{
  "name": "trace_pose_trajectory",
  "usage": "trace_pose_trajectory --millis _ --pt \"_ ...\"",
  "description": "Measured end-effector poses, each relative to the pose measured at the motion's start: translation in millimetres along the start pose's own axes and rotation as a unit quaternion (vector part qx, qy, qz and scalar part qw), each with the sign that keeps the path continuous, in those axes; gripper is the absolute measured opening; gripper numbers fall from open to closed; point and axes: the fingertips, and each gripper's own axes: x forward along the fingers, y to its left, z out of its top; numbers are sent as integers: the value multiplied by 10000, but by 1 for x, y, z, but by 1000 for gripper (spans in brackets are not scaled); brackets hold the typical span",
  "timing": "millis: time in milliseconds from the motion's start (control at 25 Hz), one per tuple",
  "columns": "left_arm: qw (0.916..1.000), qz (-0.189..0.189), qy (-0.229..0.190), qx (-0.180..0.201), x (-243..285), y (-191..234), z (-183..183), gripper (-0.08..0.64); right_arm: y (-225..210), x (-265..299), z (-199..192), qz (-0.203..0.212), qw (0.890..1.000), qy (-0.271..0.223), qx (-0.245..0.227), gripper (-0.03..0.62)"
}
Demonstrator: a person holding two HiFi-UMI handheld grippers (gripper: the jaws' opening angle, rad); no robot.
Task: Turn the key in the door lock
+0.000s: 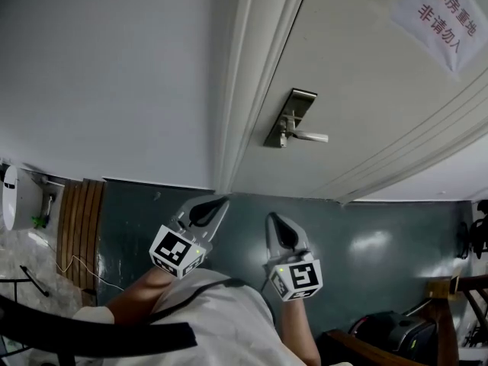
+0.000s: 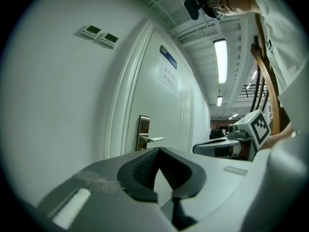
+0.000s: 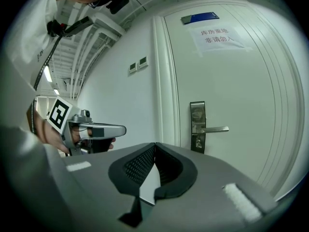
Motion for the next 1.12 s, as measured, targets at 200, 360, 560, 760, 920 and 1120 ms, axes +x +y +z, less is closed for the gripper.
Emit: trace_pose_trajectory --millis 200,360,560,760,920,1120 --pt "9999 -143 46 24 12 33 3 5 -3 29 6 -200 9997 -13 106 9" --pt "9996 -272 20 13 23 54 7 5 -7 49 7 -312 9995 47 77 9" --pt "9990 -439 25 -1 34 77 11 5 -10 75 14 -422 9991 60 85 9" --pt "9987 -496 84 10 37 105 7 5 -9 100 13 -496 9986 101 141 9" --pt "9989 -457 128 -31 35 120 3 5 -4 111 8 -484 9984 180 212 9" --pt "9992 -315 221 -98 33 132 -7 5 -6 116 2 -429 9984 253 279 8"
